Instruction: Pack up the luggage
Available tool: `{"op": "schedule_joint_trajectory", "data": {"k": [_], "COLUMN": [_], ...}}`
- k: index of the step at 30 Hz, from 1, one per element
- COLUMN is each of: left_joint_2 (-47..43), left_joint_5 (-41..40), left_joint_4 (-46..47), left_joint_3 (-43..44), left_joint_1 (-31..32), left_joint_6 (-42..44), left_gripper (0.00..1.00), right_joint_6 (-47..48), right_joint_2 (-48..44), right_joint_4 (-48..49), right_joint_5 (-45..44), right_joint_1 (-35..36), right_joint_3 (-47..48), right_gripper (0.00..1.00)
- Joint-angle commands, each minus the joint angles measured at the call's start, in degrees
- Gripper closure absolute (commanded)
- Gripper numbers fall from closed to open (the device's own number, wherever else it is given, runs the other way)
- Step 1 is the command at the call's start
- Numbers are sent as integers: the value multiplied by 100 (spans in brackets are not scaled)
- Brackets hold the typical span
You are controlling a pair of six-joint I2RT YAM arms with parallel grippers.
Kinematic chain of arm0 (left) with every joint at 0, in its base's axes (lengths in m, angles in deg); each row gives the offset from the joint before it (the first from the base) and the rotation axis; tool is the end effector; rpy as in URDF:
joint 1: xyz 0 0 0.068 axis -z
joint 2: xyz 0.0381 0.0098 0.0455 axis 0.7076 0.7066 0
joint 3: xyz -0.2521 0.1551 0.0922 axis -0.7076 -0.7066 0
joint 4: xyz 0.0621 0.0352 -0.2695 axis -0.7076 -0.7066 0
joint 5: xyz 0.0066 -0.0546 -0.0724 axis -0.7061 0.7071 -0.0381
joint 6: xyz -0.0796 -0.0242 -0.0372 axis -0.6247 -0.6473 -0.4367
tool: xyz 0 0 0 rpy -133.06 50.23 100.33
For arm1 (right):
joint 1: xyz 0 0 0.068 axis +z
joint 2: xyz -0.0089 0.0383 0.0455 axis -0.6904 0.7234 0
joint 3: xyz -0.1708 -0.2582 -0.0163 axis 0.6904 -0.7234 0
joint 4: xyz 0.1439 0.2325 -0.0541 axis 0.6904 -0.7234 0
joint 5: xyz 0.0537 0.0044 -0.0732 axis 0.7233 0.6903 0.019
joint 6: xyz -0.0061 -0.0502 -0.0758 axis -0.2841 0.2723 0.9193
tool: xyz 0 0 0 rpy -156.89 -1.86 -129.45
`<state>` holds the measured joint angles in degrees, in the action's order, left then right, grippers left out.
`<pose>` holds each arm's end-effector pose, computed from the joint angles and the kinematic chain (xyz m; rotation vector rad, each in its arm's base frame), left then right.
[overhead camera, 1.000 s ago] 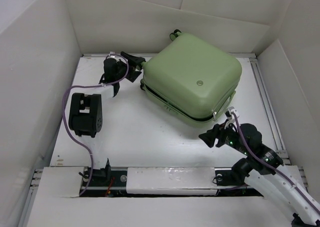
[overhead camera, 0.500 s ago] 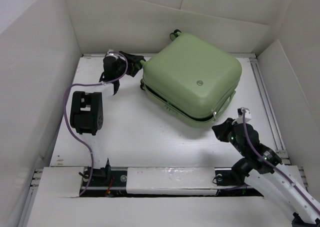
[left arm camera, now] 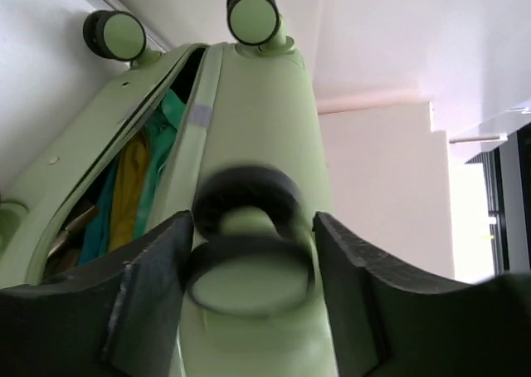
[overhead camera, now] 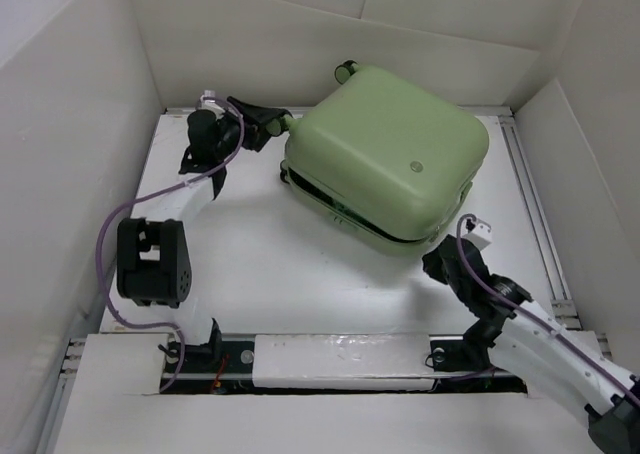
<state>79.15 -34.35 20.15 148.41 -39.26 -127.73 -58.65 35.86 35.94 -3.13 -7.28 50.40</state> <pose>0.4535 -0.0866 0.3399 -0.5262 1.6619 -1.4279 0.1429 0.0603 0.1997 0.5219 2.1211 0.3594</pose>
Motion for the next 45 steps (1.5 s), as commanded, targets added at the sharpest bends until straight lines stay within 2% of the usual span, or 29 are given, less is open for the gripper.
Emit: {"op": "schedule_joint_trajectory", "data": {"k": [1,4,9,12,16,18,19,20,21,24,25,26,29,31,33,36,37,38,39,40,42,45], "left_joint_2": [-1023,-1331,-1551,-1552,-1552,-1613,-1613,-1613,-1665,-1727,-1727,-1814,-2008,-2270,-2473,-2536,-2475,-2405,-2404,-2300,-1949,-1379], "left_joint_5": [313,437,437,437,437,288,218,156,16,-100,-100,-152,-152,-231,-529,-987,-987,-1040,-1040,-988,-804,-531], "left_joint_4": [903,903,903,956,1184,705,492,316,158,-160,-221,-222,-222,-222,-467,-914,-968,-969,-865,-864,-811,-811], "left_joint_3": [-186,-705,-1512,-1856,-2086,-1981,-1772,-1682,-1603,-1497,-1497,-1549,-1698,-1892,-2006,-1867,-1805,-1805,-1805,-1726,-1568,-1260], "left_joint_1": [-104,-104,-104,-104,-156,-156,-156,-156,-156,-156,-156,-156,-156,-104,97,389,389,389,389,389,275,56], "left_joint_6": [18,18,229,387,387,736,887,1010,1116,1337,1337,1337,1389,1502,1713,2101,2101,2101,2101,2040,1987,1777], "left_gripper": [100,100,100,100,100,100,100,100,97,68,52,47,42,50,50,41,38,30,25,17,9,4], "right_joint_6": [-9,298,641,642,580,580,650,651,651,433,353,352,509,833,1220,1810,1811,1811,1759,1758,1522,1408], "right_joint_2": [413,835,1143,1143,461,99,-76,-383,-525,-1061,-1184,-1307,-1476,-1012,-564,149,220,221,99,-42,-630,-1517], "right_joint_4": [1125,1837,2750,2752,2252,2050,1849,1290,928,-242,-419,-490,-307,-26,220,458,345,344,344,344,151,-60], "right_joint_5": [236,553,1186,1327,994,1072,1073,1073,1003,363,187,-111,-272,-272,-46,324,326,326,404,457,536,747], "right_joint_1": [-61,-114,-166,-166,-166,-166,-166,-166,-114,-114,-114,-114,-114,-175,-272,-448,-448,-448,-448,-448,-448,-448], "right_joint_3": [-68,-121,-173,-174,-243,-244,-113,-8,133,608,687,757,758,811,942,1188,1189,1189,1102,1040,908,592], "right_gripper": [74,64,55,53,53,51,47,45,43,36,34,32,32,43,52,56,56,54,47,44,39,37]}}
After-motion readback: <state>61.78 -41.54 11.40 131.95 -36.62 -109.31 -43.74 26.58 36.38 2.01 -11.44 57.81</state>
